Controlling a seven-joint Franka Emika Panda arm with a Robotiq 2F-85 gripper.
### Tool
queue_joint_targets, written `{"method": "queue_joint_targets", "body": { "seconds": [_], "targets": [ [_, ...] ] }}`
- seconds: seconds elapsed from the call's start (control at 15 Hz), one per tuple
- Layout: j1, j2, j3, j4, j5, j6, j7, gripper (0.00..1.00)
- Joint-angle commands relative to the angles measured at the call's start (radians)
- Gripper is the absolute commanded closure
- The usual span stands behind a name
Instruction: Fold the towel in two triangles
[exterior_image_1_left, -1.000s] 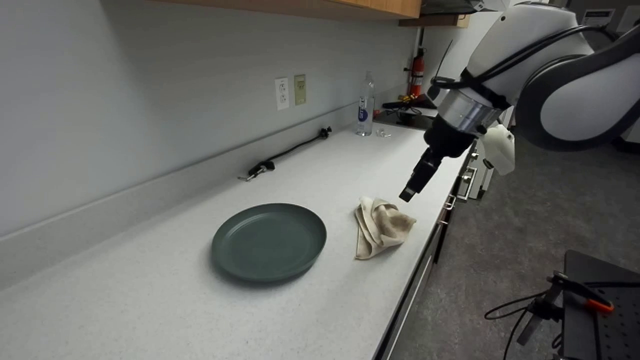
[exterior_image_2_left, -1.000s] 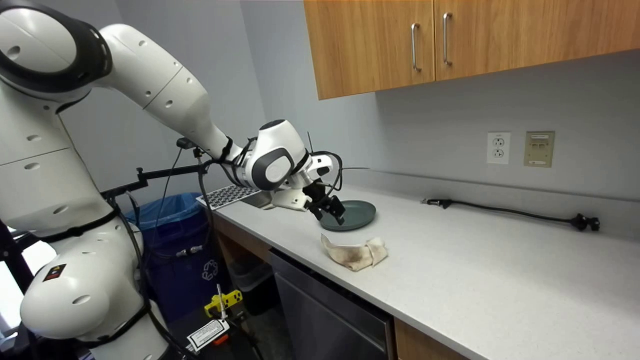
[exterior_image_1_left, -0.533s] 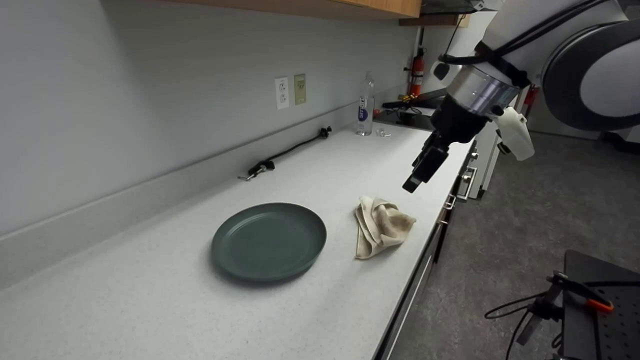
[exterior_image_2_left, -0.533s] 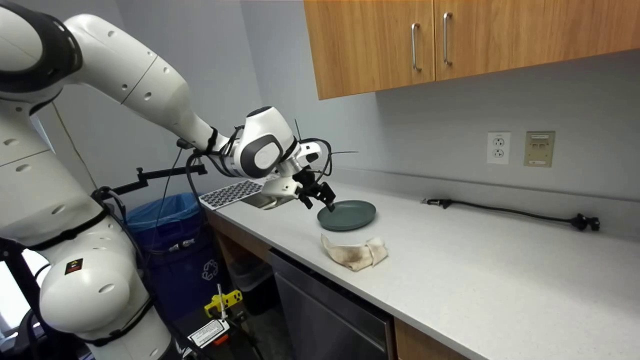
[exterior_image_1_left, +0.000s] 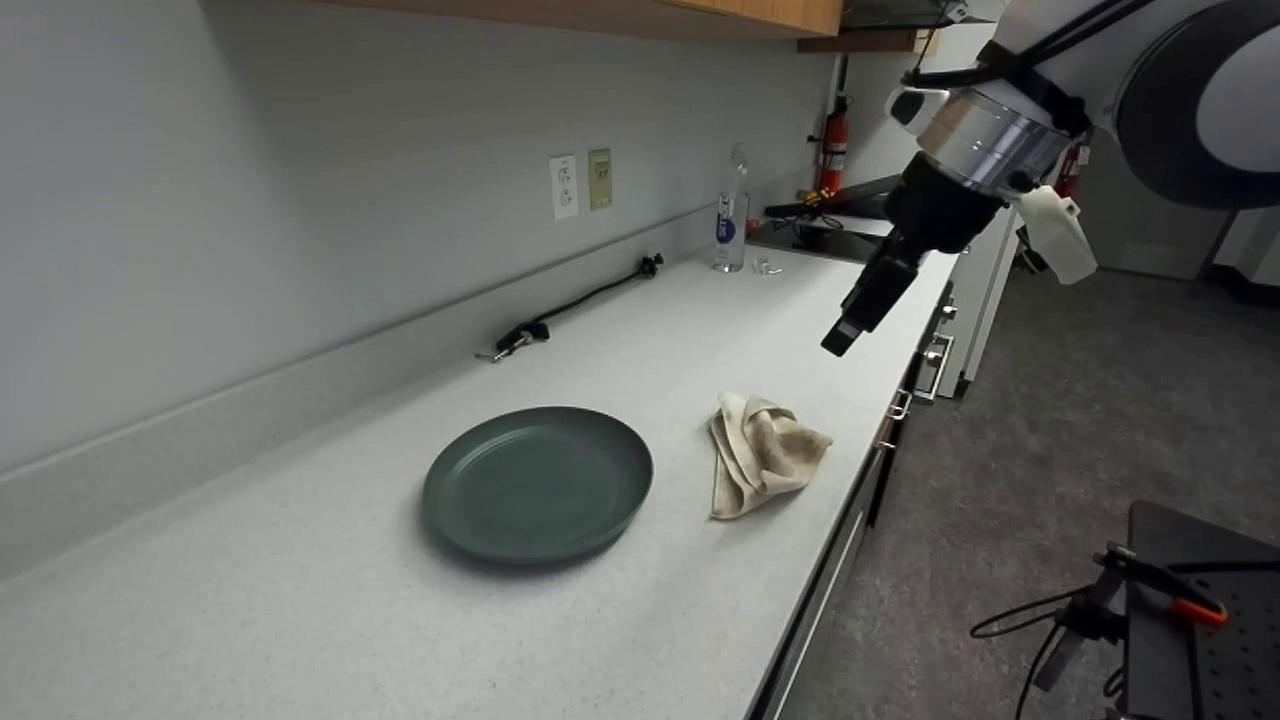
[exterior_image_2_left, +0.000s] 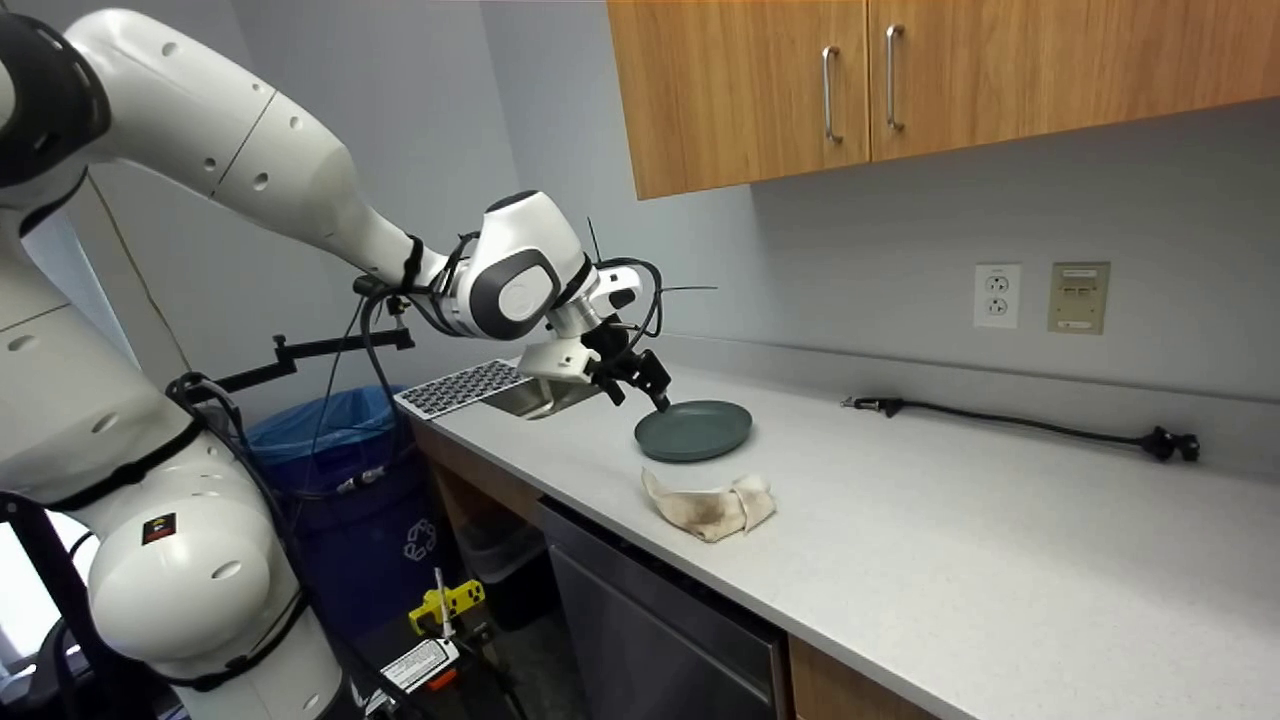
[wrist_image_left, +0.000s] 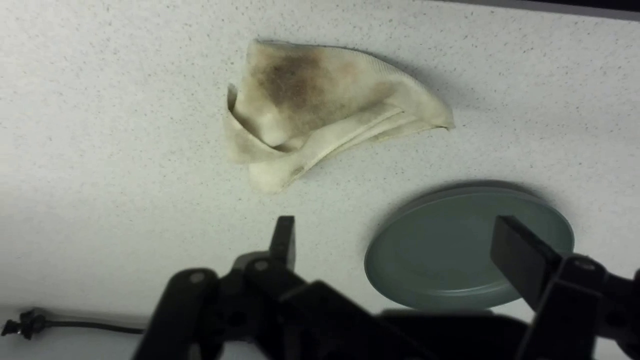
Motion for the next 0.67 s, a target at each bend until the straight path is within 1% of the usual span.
{"method": "queue_joint_targets", "body": {
  "seconds": [0.0,0.6],
  "targets": [
    [0.011,-0.005,-0.014,-0.002,-0.007,-0.003,0.005,0.0],
    [0.014,-0.011,-0.015,-0.013,-0.006,-0.003,0.005,0.0]
  ]
}}
